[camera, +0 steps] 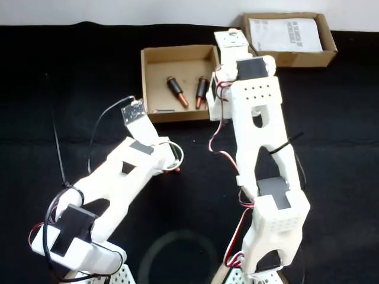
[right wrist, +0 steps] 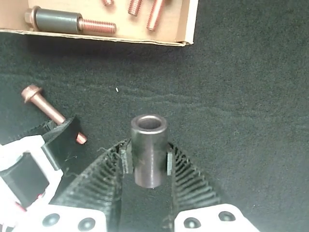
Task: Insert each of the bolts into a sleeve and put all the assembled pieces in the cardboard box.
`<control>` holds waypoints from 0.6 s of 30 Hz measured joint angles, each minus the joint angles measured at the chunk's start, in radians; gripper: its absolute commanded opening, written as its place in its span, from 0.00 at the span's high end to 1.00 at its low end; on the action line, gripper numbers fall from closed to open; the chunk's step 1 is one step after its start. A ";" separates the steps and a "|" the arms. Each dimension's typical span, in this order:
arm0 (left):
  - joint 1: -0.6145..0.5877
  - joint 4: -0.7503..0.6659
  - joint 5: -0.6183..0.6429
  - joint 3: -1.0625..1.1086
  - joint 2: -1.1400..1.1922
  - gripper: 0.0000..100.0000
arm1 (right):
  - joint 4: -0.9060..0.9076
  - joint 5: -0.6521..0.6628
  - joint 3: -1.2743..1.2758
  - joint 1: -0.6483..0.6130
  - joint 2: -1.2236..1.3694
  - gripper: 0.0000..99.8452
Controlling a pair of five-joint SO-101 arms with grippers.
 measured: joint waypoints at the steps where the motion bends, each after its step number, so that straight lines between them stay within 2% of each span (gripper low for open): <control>1: -0.002 0.000 0.000 -0.008 0.006 0.87 | 0.000 0.003 0.000 0.000 0.000 0.99; 4: -0.005 0.000 0.000 -0.020 0.028 0.84 | 0.000 0.003 0.000 0.000 0.000 0.99; 6: -0.006 0.005 0.000 -0.034 0.043 0.87 | 0.000 0.003 0.000 0.000 0.000 0.99; 9: -0.008 0.046 0.002 -0.072 0.068 1.00 | 0.000 0.003 0.000 0.000 0.000 0.99; 18: -0.006 0.080 -0.008 -0.123 0.095 0.99 | 0.000 0.003 0.000 0.000 0.000 0.99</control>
